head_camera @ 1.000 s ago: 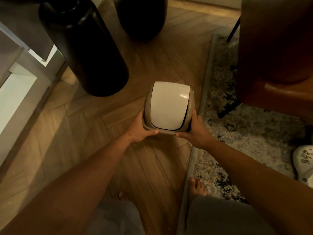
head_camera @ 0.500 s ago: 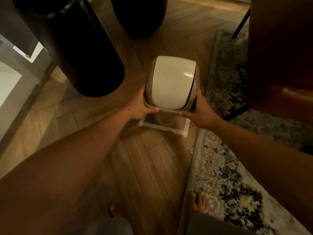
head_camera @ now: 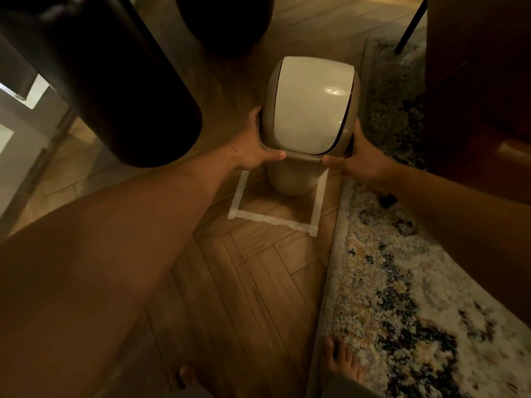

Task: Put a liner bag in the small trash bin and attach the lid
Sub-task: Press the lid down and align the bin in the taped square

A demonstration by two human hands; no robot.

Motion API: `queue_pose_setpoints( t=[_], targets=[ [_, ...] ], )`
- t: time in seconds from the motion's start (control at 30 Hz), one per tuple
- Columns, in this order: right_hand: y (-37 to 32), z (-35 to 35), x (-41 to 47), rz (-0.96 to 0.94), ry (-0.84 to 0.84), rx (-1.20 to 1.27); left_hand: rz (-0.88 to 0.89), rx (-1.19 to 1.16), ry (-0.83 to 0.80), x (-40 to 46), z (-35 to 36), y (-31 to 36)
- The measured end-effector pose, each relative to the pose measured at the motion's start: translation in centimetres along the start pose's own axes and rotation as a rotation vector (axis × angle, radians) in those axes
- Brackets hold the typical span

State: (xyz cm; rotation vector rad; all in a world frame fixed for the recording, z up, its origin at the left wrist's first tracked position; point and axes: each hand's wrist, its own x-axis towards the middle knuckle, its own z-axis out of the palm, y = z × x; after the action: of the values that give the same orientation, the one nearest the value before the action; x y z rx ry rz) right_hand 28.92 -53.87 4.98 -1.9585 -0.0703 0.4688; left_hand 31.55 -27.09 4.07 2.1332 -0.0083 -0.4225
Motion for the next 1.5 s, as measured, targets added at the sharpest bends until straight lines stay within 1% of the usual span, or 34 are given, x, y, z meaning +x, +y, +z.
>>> queue_pose_setpoints(
  t=[0.17,0.3,0.43,0.57,0.7,0.8,0.87,0.97,1.03,1.13,1.27,1.5],
  targets=[
    [0.3,-0.7,-0.1,0.027,-0.043,0.02,0.032,-0.018,0.019,-0.8,1.1,-0.1],
    [0.3,-0.2,-0.6,0.018,0.006,0.023,0.047,-0.037,0.025,-1.5,0.9,-0.2],
    [0.3,0.6,-1.1,0.009,0.044,-0.003,0.0,-0.025,-0.012,-1.5,-0.1,-0.3],
    [0.3,2.2,-1.8,-0.014,0.085,-0.016,-0.047,0.047,-0.03,-1.3,-1.5,-0.7],
    [0.0,3.6,-2.2,-0.038,0.08,-0.003,-0.077,0.085,-0.074,-1.6,-2.9,-1.1],
    [-0.1,4.0,-2.3,-0.059,0.076,-0.01,-0.088,0.102,-0.079,-1.8,-3.5,-1.3],
    [-0.2,4.3,-2.3,-0.049,0.068,-0.018,-0.082,0.113,-0.082,-1.8,-3.8,-1.5],
    [-0.2,4.5,-2.4,-0.008,0.058,-0.004,-0.035,0.23,-0.079,-1.8,-3.9,-1.6],
    [-0.3,4.4,-2.5,0.008,0.048,-0.019,-0.041,0.254,-0.084,-2.0,-4.0,-1.5],
    [-0.2,4.4,-2.6,0.019,0.027,-0.042,-0.042,0.242,-0.1,-2.1,-4.1,-1.7],
    [0.5,4.5,-2.5,0.041,0.012,-0.003,-0.023,0.227,-0.087,-1.9,-3.9,-2.1],
    [0.4,4.6,-2.6,0.055,0.042,0.012,-0.03,0.19,-0.113,-1.9,-3.9,-2.3]
  ],
)
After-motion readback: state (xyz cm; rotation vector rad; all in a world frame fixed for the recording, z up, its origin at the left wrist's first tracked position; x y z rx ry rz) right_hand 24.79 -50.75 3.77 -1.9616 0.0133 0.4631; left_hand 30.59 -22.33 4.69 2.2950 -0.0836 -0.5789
